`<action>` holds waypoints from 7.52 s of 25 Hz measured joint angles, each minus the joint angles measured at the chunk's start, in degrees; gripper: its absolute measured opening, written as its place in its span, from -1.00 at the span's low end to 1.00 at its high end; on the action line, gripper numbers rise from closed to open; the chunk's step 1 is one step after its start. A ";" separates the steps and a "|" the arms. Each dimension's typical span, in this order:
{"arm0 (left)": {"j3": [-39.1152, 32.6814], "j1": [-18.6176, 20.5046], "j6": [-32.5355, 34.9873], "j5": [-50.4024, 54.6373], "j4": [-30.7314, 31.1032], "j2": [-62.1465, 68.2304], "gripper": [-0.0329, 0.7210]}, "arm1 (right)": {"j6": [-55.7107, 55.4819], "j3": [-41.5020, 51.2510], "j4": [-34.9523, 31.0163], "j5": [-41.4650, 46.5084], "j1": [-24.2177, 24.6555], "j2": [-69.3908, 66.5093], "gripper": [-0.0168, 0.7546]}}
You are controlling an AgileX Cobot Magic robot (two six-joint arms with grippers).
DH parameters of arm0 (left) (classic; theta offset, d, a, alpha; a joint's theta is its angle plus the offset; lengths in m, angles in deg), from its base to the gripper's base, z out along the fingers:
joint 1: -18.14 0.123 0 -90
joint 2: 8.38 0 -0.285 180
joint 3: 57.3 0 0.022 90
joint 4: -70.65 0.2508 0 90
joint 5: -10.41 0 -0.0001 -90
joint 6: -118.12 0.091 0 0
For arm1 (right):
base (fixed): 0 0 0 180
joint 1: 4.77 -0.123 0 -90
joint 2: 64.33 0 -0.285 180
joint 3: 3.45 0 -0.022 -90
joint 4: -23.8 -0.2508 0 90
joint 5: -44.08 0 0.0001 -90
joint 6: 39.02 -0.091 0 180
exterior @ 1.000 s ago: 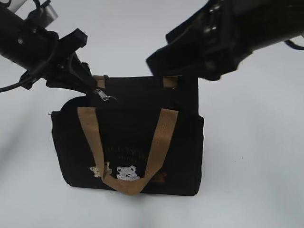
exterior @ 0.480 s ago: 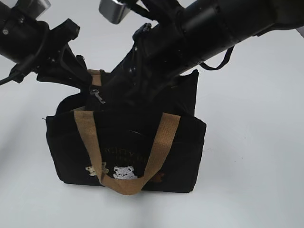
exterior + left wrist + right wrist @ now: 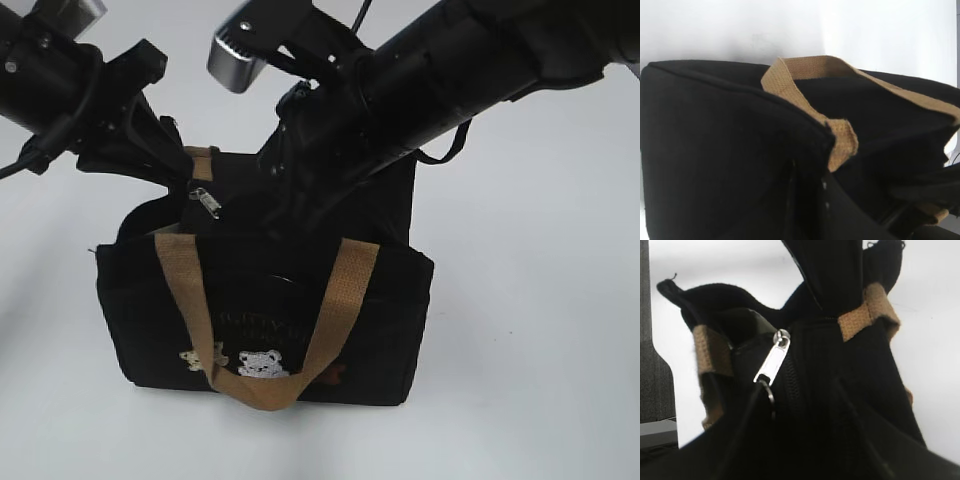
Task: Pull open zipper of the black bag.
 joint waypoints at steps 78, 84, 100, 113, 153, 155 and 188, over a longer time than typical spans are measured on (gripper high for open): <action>0.10 -0.49 0.21 1.29 -1.80 -0.22 -0.85 | -8.46 -0.45 10.16 5.10 -0.15 3.62 -0.89; 0.10 -0.38 0.21 0.61 -1.62 -0.22 -0.85 | -8.74 -0.45 11.46 6.43 -0.15 5.52 -0.96; 0.10 -0.38 0.21 0.40 -1.67 -0.22 -0.85 | -46.14 -0.45 47.76 21.58 -0.15 13.04 -0.96; 0.10 -0.31 0.21 0.23 -1.62 -0.22 -0.86 | -59.17 -0.45 52.66 29.08 7.68 13.36 -0.96; -32.92 -0.21 -6.63 10.22 35.04 -90.18 0.05 | -65.39 40.78 47.74 29.65 7.80 84.90 0.49; -34.71 -0.21 -6.63 10.16 35.28 -90.80 0.05 | -65.39 40.78 47.74 29.38 7.80 86.04 0.49; -36.92 3.08 -6.69 6.75 33.37 -90.87 0.05 | -65.34 40.84 47.18 28.98 17.42 86.27 0.49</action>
